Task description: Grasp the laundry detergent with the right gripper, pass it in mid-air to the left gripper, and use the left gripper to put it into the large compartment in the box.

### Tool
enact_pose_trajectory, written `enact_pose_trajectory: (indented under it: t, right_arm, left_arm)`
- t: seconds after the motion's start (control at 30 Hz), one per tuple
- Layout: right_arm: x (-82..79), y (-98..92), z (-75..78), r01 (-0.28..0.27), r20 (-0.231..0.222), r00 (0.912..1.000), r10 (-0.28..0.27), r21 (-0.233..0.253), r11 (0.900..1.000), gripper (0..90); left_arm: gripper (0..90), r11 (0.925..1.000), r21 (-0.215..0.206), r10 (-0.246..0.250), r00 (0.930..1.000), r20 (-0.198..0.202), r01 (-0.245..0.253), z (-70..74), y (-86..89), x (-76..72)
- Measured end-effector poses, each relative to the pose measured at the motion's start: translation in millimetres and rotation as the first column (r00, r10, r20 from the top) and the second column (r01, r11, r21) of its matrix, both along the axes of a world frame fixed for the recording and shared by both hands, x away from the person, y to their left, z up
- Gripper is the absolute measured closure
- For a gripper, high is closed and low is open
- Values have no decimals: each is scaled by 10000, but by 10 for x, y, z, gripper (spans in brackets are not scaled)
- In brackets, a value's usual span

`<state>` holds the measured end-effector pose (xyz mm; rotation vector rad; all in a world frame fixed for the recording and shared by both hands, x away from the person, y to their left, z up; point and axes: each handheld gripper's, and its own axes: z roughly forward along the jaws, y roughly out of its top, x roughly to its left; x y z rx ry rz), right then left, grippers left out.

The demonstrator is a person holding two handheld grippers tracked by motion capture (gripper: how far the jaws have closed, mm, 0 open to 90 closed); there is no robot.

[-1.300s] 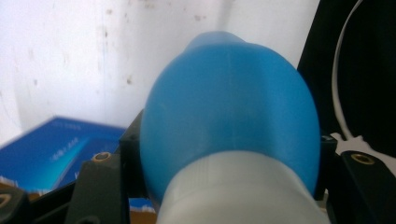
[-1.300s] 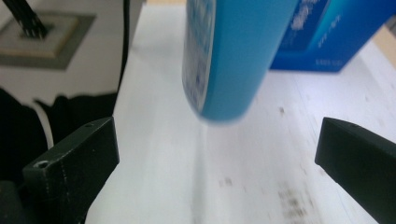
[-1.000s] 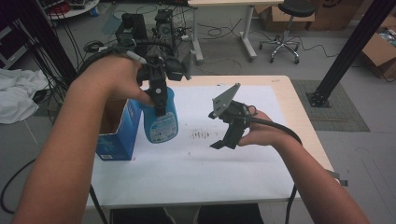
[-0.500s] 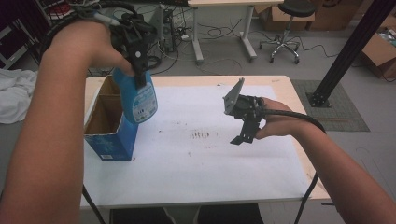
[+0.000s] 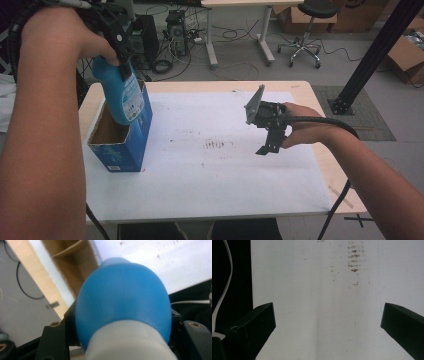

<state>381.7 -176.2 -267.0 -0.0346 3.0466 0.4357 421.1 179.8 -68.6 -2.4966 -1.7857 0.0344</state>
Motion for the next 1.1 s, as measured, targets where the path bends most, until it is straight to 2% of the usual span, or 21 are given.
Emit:
enact_pose_trajectory:
  t: [0.1, 0.17, 0.2, 0.27, 0.33, 0.37, 0.4, 0.47, 0.6, 0.73, 0.83, 0.9, 0.97, 1.0, 1.07, 1.1]
  right_arm:
    - [-3, -12, 12, -20, 8, 10000, 20, 4, 10000, 0]
    - [-8, -17, 14, -39, 7, 10000, 39, -26, 10000, 0]
    - [-9, -18, 14, -63, 5, 10000, 63, -90, 9999, 0]
    - [-11, -16, 4, -115, -22, 9999, 114, -243, 9996, 0]
    - [-17, -10, -3, -123, -35, 9999, 122, -387, 9992, 0]
    - [-17, -10, -3, -123, -35, 9999, 122, -387, 9992, 0]
    - [-29, -1, -2, -195, -59, 9998, 192, -527, 9984, 0]
    - [-37, 5, 1, -248, -58, 9997, 245, -600, 9979, 0]
    - [-47, 13, 7, -316, -55, 9995, 312, -774, 9965, 0]
    - [-57, 12, 20, -349, -43, 9994, 346, -837, 9959, 0]
    - [-57, -3, 24, -362, -79, 9993, 357, -932, 9950, 0]
    - [-55, -10, 23, -346, -118, 9994, 336, -991, 9945, 0]
    - [-61, -12, 24, -334, -93, 9994, 326, -1076, 9936, 0]
    - [-66, -11, 24, -370, -101, 9993, 361, -1108, 9931, 0]
    - [-76, -8, 25, -412, -105, 9991, 403, -1190, 9920, 0]
    - [-81, -7, 24, -425, -97, 9991, 417, -1219, 9916, 0]
  left_arm:
    - [381, 9980, 48, 630, 9979, 129, -630, 20, 103, 13]
    - [381, 9938, 32, 1107, 9938, 98, -1107, 21, 172, 23]
    - [381, 9938, 32, 1107, 9938, 98, -1107, 21, 172, 23]
    - [381, 9858, 170, 1668, 9860, 30, -1668, 0, 276, 42]
    - [381, 9813, 268, 1910, 9816, -73, -1908, -20, 330, 55]
    - [381, 9813, 268, 1910, 9816, -73, -1908, -20, 330, 55]
    - [381, 9761, 292, 2157, 9764, -92, -2153, -52, 379, 65]
    - [381, 9742, 337, 2238, 9745, -159, -2232, -81, 414, 78]
    - [381, 9685, 343, 2469, 9690, -20, -2467, -132, 464, 96]
    - [381, 9686, 342, 2463, 9692, 36, -2463, -192, 496, 111]
    - [381, 9686, 201, 2481, 9687, -38, -2479, -289, 509, 130]
    - [381, 9707, 248, 2392, 9709, -68, -2390, -348, 519, 146]
    - [380, 9688, 271, 2467, 9691, -86, -2464, -426, 533, 161]
    - [381, 9708, 310, 2386, 9709, -178, -2380, -461, 546, 172]
    - [381, 9682, 287, 2490, 9682, -233, -2484, -542, 557, 188]
    - [381, 9696, 313, 2434, 9695, -288, -2425, -577, 564, 197]
